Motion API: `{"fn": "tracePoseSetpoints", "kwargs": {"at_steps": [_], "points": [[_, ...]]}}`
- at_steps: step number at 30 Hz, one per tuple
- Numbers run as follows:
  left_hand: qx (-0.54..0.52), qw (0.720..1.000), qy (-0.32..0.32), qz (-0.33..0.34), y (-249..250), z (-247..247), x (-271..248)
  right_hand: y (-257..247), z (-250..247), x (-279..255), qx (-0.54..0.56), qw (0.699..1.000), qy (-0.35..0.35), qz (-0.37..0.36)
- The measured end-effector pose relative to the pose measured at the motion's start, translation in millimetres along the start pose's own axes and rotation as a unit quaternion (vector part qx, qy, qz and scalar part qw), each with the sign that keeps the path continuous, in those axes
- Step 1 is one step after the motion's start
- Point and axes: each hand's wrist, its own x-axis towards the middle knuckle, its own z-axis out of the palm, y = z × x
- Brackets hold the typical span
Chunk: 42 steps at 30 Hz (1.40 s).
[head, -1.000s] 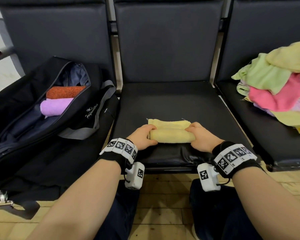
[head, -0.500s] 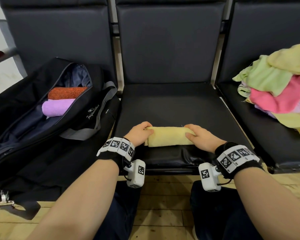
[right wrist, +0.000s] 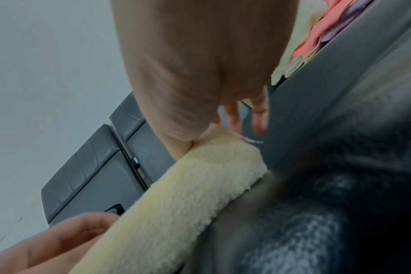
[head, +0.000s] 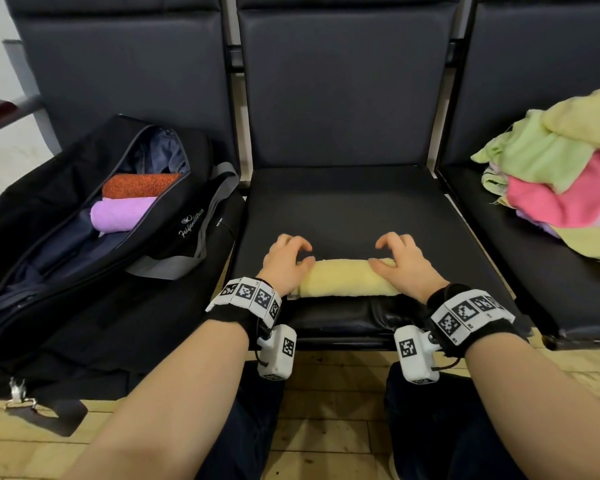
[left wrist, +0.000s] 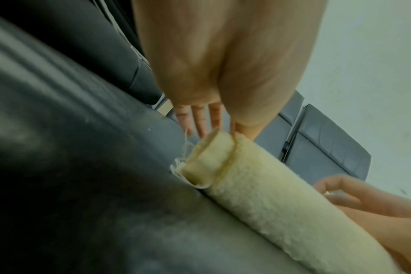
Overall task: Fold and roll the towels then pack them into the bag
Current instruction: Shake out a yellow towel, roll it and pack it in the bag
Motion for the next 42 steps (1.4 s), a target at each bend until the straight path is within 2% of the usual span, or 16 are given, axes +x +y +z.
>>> {"fn": "tracePoseSetpoints", "kwargs": {"at_steps": [2,3,5,8,11,13,15,19,24,27,31,34,36,38,42], "points": [[-0.019,0.999,0.011,0.042,2.8,-0.6,-2.4,-1.9,0.5,0.0,0.006,0.997,0.036,-0.068],[-0.039,0.998,0.003,0.041,3.9,-1.6,-3.8,-3.1,0.8,-0.8,0.014,0.996,0.039,-0.083],[-0.063,0.998,-0.023,0.015,5.8,-4.0,-6.0,-4.6,-0.2,-3.0,0.038,0.997,0.024,-0.07],[-0.011,0.995,-0.099,0.007,4.7,-6.7,-6.6,-1.8,-4.5,-3.9,0.037,0.997,-0.068,-0.023],[0.044,0.988,-0.144,0.025,1.9,-7.3,-6.8,-0.6,-7.5,-5.4,0.005,0.99,-0.14,-0.028],[0.026,0.99,-0.137,0.016,0.3,-7.2,-6.5,-0.7,-7.7,-7.1,-0.005,0.991,-0.13,-0.036],[-0.011,0.991,-0.132,-0.021,1.6,-8.6,-5.7,0.6,-7.5,-8.1,-0.005,0.993,-0.113,-0.039],[-0.074,0.986,-0.123,-0.084,0.7,-12.4,-4.9,2.3,-7.1,-9.9,0.04,0.996,-0.084,-0.003],[-0.066,0.983,-0.159,-0.063,-7.0,-17.3,-5.3,5.9,-8.6,-11.4,0.036,0.992,-0.119,-0.001],[-0.06,0.982,-0.17,-0.062,-7.1,-20.4,-6.2,8.4,-9.2,-10.6,0.027,0.993,-0.115,0.006],[-0.051,0.991,-0.115,-0.04,-8.0,-22.2,-3.6,8.8,-9.9,-6.7,0.064,0.996,-0.056,0.009],[-0.104,0.994,-0.041,-0.021,-3.8,-25.4,-1.6,8.1,-14.9,-4.8,0.087,0.996,0.0,-0.001],[-0.158,0.987,-0.028,-0.027,-0.2,-27.4,-1.7,8.0,-17.9,-6.2,0.099,0.995,0.021,-0.024],[-0.208,0.976,-0.042,-0.046,2.7,-28.4,-4.0,9.3,-18.5,-6.7,0.118,0.991,0.032,-0.044],[-0.374,0.919,-0.07,-0.101,7.4,-28.4,-6.4,9.0,-15.0,-6.1,0.212,0.976,0.016,-0.036]]}}
